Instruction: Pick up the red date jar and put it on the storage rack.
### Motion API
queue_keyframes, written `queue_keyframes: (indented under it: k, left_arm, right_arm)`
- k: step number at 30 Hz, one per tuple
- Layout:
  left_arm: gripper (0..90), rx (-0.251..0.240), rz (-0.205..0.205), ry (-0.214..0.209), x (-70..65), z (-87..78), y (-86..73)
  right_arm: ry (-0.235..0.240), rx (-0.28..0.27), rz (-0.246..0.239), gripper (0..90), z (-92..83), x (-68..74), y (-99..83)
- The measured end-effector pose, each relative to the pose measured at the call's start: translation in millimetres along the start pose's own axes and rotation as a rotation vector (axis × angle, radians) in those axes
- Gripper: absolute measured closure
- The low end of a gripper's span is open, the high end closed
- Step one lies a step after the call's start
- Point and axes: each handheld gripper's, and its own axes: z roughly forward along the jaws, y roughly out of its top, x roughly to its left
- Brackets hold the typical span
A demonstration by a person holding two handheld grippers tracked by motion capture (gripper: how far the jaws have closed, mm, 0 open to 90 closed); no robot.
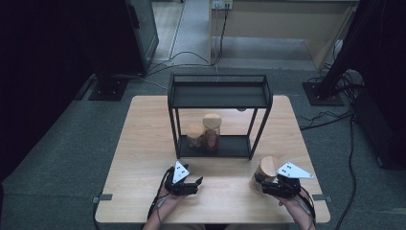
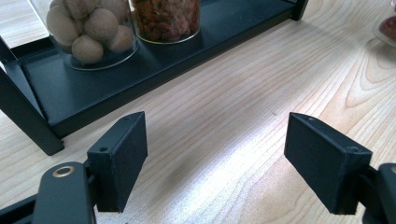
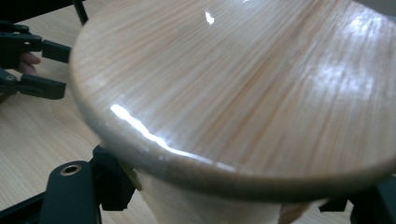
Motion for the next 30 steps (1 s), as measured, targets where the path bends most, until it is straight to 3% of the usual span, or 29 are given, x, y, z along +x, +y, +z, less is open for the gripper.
queue_keyframes:
  k: [14, 26, 30]
  left_arm:
    - [21.4, 0.002, 0.003, -0.004, 0.8, 0.3, 0.4]
    - [21.4, 0.006, 0.010, -0.001, -0.5, 0.5, 1.0]
    - [21.4, 0.008, 0.013, -0.001, -0.7, 0.7, 1.3]
  right_arm:
    - [0.022, 0.015, -0.015, 25.2, 14.6, 10.0, 5.1]
    - [0.015, 0.012, -0.018, 25.2, 18.7, 21.5, 9.7]
    - [0.004, 0.004, 0.002, 25.2, 20.1, 26.2, 10.7]
